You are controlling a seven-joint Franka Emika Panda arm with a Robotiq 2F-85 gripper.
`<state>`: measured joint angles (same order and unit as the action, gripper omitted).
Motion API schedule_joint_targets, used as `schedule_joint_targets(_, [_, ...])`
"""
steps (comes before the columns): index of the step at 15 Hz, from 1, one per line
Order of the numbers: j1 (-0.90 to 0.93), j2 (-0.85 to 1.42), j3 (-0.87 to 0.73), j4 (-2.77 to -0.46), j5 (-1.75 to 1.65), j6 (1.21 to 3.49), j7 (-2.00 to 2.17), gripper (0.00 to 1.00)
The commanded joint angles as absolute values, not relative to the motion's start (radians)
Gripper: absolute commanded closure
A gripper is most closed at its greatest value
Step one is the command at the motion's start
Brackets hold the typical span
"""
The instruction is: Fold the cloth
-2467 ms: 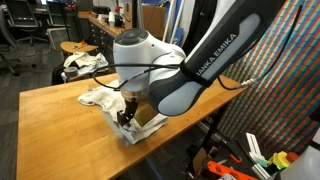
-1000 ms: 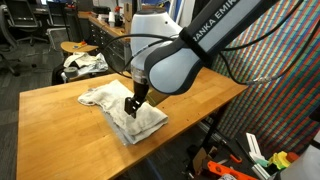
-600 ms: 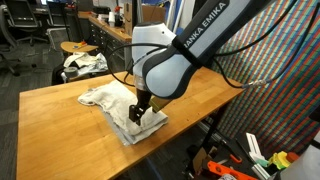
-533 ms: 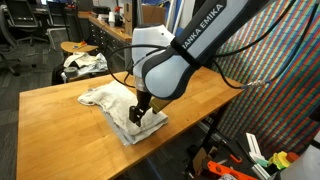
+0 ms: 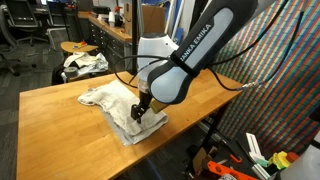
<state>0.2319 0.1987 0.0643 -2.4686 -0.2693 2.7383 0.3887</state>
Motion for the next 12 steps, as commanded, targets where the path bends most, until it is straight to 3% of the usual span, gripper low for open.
schedule_joint_targets(1, [0.264, 0.237, -0.017, -2.447, -0.4, 2.8, 0.5, 0.0])
schedule_joint_targets(12, [0.247, 0.188, 0.002, -2.478, -0.463, 2.756, 0.451, 0.0])
